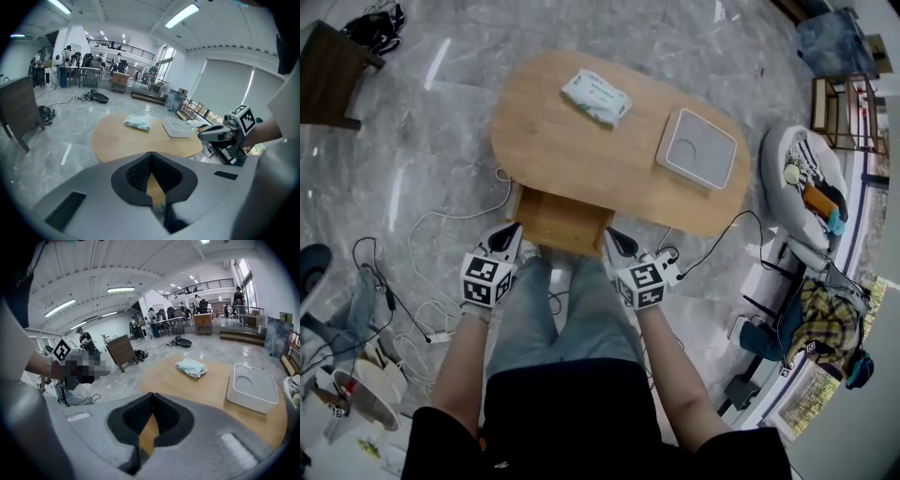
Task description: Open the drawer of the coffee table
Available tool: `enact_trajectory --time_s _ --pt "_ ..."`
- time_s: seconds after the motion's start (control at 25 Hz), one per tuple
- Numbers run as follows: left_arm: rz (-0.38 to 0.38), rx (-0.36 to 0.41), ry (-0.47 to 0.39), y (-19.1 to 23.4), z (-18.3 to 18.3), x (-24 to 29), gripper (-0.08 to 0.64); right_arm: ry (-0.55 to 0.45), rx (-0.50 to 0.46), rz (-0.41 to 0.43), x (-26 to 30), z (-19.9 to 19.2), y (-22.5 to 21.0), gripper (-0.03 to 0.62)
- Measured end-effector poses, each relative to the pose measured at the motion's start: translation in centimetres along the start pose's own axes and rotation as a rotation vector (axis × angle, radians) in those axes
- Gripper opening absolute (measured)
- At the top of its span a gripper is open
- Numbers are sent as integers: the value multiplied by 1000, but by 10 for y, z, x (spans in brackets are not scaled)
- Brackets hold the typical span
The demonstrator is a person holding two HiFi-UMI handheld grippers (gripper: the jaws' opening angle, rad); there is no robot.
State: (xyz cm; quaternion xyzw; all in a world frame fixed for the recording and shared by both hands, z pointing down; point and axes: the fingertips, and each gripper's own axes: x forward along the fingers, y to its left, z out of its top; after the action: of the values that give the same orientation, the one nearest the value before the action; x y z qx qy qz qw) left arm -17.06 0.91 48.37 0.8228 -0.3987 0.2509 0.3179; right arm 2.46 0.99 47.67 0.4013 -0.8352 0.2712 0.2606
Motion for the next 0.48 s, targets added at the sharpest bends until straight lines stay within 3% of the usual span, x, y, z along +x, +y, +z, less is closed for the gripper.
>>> enact_trajectory --time_s 0.48 --pt "51 40 -169 -48 102 -78 15 -144 -72 52 -72 116 34 -2"
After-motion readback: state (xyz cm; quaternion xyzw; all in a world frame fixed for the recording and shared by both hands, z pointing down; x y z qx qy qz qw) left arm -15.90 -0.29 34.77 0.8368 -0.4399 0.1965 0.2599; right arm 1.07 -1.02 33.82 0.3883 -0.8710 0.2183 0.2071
